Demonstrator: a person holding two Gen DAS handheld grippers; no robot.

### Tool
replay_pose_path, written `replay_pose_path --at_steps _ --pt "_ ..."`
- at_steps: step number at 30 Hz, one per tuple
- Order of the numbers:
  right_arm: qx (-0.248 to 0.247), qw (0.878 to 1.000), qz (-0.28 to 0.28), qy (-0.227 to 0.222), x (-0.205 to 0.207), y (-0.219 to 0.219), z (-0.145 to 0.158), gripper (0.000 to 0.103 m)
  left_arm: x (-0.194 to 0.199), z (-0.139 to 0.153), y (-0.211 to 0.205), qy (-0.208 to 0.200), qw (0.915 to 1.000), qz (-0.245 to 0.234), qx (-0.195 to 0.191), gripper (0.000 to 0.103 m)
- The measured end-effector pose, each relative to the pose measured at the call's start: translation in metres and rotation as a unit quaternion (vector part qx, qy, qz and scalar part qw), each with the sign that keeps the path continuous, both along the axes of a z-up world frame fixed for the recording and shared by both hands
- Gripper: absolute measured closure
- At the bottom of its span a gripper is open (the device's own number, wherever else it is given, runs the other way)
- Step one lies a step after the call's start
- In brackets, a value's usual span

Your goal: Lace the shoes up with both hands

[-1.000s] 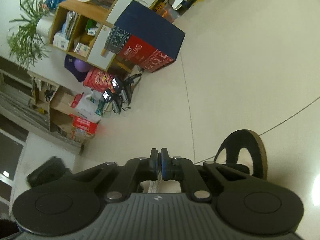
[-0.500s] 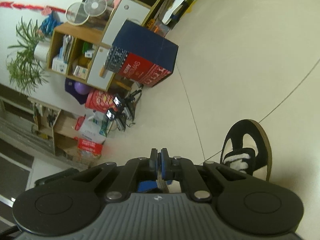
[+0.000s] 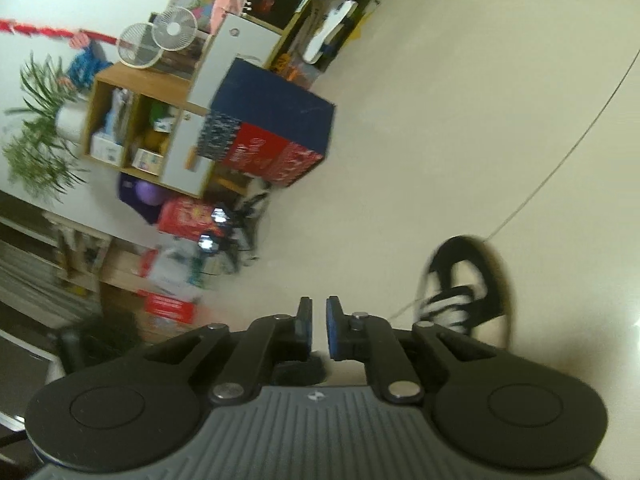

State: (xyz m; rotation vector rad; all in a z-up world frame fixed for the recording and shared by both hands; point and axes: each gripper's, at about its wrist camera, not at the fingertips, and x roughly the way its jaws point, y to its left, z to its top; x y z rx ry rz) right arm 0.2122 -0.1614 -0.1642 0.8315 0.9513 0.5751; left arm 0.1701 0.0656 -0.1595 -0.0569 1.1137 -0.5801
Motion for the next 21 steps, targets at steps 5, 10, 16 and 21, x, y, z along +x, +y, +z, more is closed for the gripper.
replay_pose_path --at_steps 5,10,16,21 --pt "-0.045 0.999 0.001 -0.002 -0.009 -0.009 -0.003 0.068 -0.001 0.030 -0.015 -0.023 0.9775 -0.119 0.172 0.102" --pt "-0.066 0.998 0.010 -0.002 -0.019 -0.013 -0.005 0.068 -0.003 0.061 -0.027 -0.043 0.9305 -0.218 0.291 0.102" --pt "-0.117 0.992 0.037 -0.021 -0.031 -0.009 0.001 0.068 -0.004 0.085 -0.041 -0.071 0.8555 -0.318 0.402 0.102" --pt "-0.119 0.992 0.041 -0.018 -0.039 -0.011 0.000 0.068 -0.005 0.108 -0.051 -0.090 0.8264 -0.346 0.435 0.102"
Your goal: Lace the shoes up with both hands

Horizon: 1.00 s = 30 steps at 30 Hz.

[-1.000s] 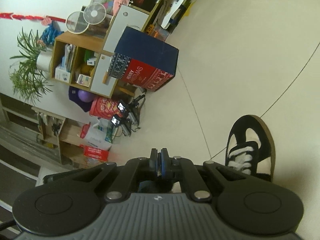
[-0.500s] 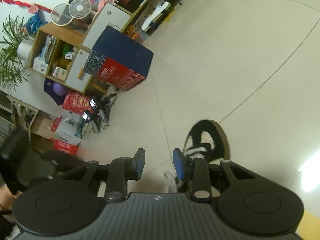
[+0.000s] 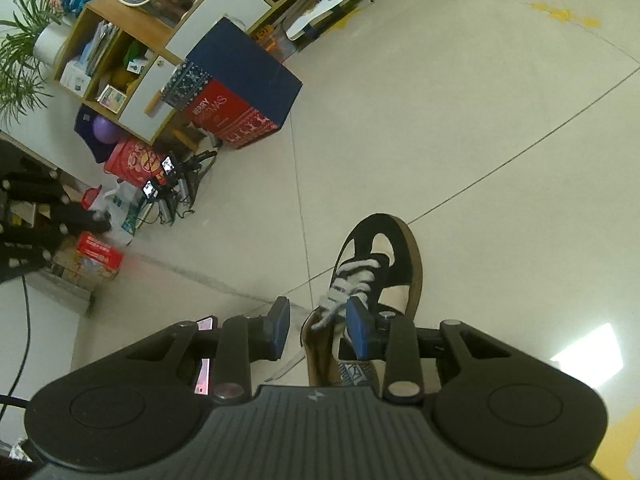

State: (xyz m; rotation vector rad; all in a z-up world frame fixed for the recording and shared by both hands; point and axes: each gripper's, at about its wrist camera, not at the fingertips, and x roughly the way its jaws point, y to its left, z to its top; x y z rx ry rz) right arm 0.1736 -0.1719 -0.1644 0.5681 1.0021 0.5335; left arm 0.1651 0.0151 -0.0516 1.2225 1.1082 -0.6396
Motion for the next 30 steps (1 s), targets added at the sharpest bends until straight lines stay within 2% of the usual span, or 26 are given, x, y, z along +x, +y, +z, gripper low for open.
replay_pose_path --at_steps 4,9,17,21,24,30 --pt "-0.003 1.000 -0.002 -0.003 -0.003 -0.003 0.003 0.068 -0.002 0.008 -0.007 -0.007 0.9995 -0.025 0.016 0.102" --pt "-0.007 1.000 -0.010 -0.007 -0.007 -0.011 0.004 0.068 -0.003 0.002 -0.014 -0.014 0.9983 -0.047 0.031 0.102" --pt "-0.006 1.000 -0.019 0.001 -0.007 -0.015 -0.004 0.068 -0.002 -0.017 -0.017 -0.003 0.9986 -0.047 0.024 0.101" --pt "-0.011 1.000 -0.012 -0.005 -0.008 -0.011 -0.006 0.068 -0.001 -0.032 -0.021 0.008 0.9989 -0.045 0.005 0.101" --pt "-0.023 1.000 -0.002 -0.014 -0.009 -0.005 -0.008 0.067 0.001 -0.048 -0.023 0.028 0.9986 -0.035 -0.026 0.101" --pt "-0.048 0.998 0.034 -0.030 -0.012 0.012 -0.021 0.067 0.007 -0.092 -0.024 0.095 0.9902 0.006 -0.102 0.101"
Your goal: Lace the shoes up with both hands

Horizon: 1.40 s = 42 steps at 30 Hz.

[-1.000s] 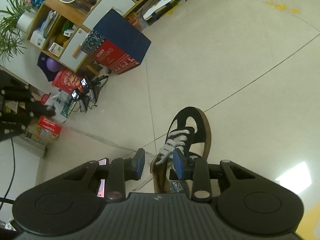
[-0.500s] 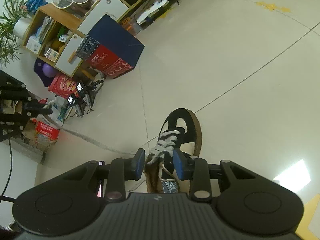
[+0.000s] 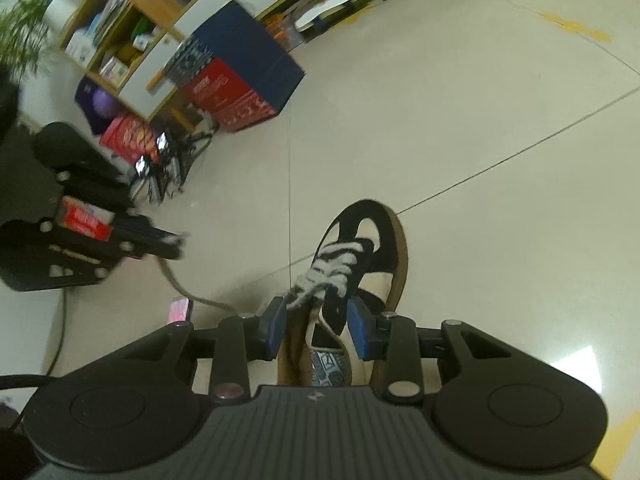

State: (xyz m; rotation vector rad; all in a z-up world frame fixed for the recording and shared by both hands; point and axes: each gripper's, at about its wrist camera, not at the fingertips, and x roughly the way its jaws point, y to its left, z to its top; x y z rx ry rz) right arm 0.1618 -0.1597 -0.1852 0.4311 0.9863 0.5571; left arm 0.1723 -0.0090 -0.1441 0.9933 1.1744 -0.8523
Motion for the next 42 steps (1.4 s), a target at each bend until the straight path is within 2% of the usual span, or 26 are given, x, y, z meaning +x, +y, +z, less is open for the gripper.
replay_pose_path --at_steps 7,15,20,24,28,31,34,37,39,42 --pt "-0.034 0.998 0.040 -0.023 -0.005 0.020 -0.011 0.067 0.007 -0.029 -0.005 0.035 0.9973 0.032 -0.056 0.101" --pt "-0.046 0.997 0.046 -0.046 -0.005 0.028 -0.021 0.067 0.005 -0.049 -0.011 0.062 0.9905 0.050 -0.112 0.101" --pt "-0.074 0.993 0.059 -0.065 -0.006 0.038 -0.024 0.072 -0.002 -0.060 -0.009 0.060 0.9850 0.079 -0.141 0.101" --pt "-0.101 0.989 0.065 -0.088 -0.008 0.043 -0.025 0.081 -0.008 -0.073 -0.004 0.053 0.9816 0.104 -0.150 0.101" --pt "-0.131 0.982 0.077 -0.109 -0.013 0.046 -0.027 0.084 -0.013 -0.081 0.003 0.049 0.9737 0.131 -0.180 0.101" --pt "-0.136 0.980 0.080 -0.118 -0.015 0.042 -0.028 0.087 -0.016 -0.082 0.005 0.044 0.9692 0.140 -0.198 0.101" --pt "-0.093 0.990 0.058 -0.093 -0.010 0.026 -0.031 0.088 -0.018 -0.082 0.007 0.044 0.9661 0.146 -0.208 0.101" --pt "0.014 1.000 0.001 -0.026 0.002 -0.005 -0.047 0.088 -0.017 -0.082 0.008 0.048 0.9623 0.157 -0.217 0.101" --pt "0.076 0.997 -0.028 0.006 0.004 -0.021 -0.059 0.088 -0.015 -0.081 0.007 0.050 0.9615 0.162 -0.216 0.101" --pt "0.151 0.986 -0.062 0.040 0.002 -0.037 -0.077 0.087 -0.014 -0.081 0.004 0.051 0.9627 0.162 -0.211 0.101"
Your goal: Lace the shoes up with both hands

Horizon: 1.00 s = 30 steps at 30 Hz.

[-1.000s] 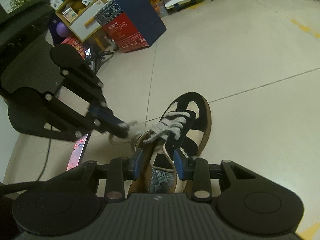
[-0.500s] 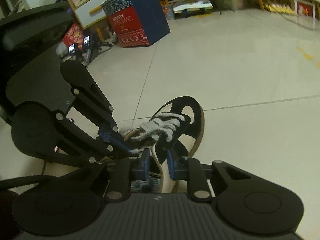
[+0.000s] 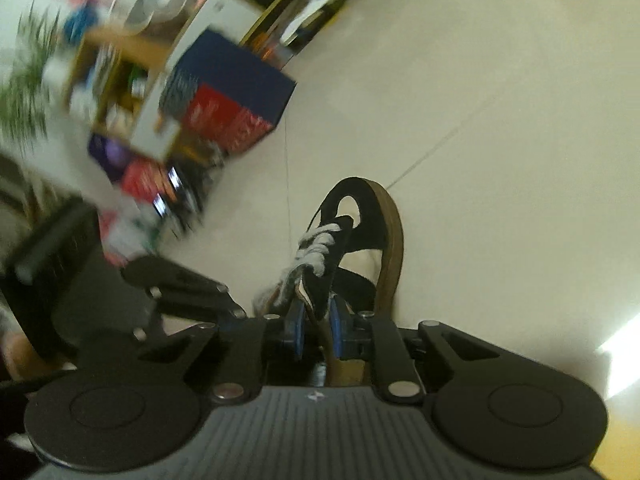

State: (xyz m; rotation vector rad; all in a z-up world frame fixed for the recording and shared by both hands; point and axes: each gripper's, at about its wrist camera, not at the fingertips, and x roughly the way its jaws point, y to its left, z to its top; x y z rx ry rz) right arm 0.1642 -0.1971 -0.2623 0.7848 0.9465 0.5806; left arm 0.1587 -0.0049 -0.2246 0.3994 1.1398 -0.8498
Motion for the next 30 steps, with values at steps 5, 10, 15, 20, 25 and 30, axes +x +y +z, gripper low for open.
replay_pose_path --at_steps 5,10,15,20,25,30 --pt "0.048 0.999 -0.012 0.017 -0.005 -0.006 -0.007 0.087 0.004 0.000 -0.001 -0.001 1.0000 0.002 0.007 0.101" --pt "0.036 0.999 -0.004 0.006 -0.006 -0.003 -0.001 0.087 0.011 0.007 0.001 -0.008 0.9998 0.002 0.015 0.101" --pt "0.014 1.000 0.006 -0.007 -0.004 0.003 0.000 0.087 0.014 0.011 0.000 -0.011 0.9995 -0.012 0.026 0.101" --pt "-0.014 0.999 0.018 -0.023 -0.004 0.009 0.005 0.087 0.016 0.012 0.000 -0.013 0.9992 -0.022 0.030 0.101" --pt "-0.021 0.999 0.021 -0.026 -0.003 0.010 0.005 0.087 0.021 0.013 0.001 -0.012 0.9988 -0.031 0.036 0.101" --pt "-0.030 0.999 0.026 -0.031 -0.004 0.013 0.006 0.087 0.022 0.013 0.000 -0.013 0.9984 -0.038 0.039 0.101"
